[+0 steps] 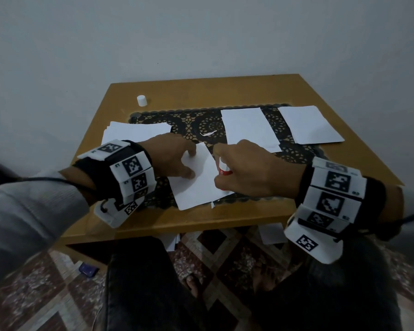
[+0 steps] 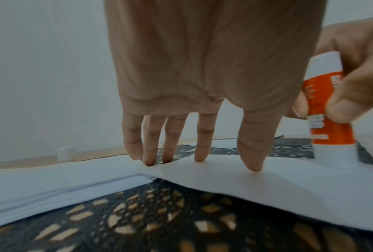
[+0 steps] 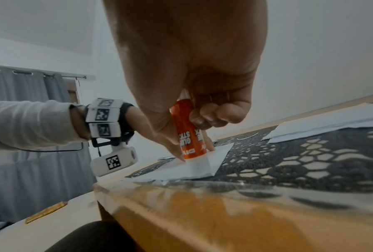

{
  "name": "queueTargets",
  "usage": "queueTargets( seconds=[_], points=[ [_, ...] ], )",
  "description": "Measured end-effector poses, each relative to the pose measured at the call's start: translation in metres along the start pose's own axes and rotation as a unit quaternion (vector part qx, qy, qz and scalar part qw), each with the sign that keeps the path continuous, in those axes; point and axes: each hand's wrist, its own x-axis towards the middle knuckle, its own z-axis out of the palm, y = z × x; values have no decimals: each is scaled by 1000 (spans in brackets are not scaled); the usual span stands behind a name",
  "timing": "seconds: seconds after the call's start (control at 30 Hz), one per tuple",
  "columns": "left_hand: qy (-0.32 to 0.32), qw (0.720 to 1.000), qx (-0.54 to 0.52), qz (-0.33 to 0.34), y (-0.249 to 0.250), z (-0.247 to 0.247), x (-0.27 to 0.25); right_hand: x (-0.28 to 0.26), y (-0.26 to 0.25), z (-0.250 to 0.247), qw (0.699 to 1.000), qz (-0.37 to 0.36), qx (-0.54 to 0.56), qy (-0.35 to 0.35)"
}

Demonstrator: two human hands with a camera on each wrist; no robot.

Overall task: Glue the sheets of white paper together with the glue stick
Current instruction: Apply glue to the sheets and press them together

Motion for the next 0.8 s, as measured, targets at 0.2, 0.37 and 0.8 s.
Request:
queueTargets(
  seconds=[0.2,0.37,0.8],
  points=[
    [-4,1000,-19,-19,3,-8,12,-13,7,-15,997,23,78,8],
    [13,993,-120,4,-1,-15,13,-18,24,-42,991,52,92,85],
    [-42,997,-35,-61,11,13,-19,-10,48,-16,978,125,114,122]
  ],
)
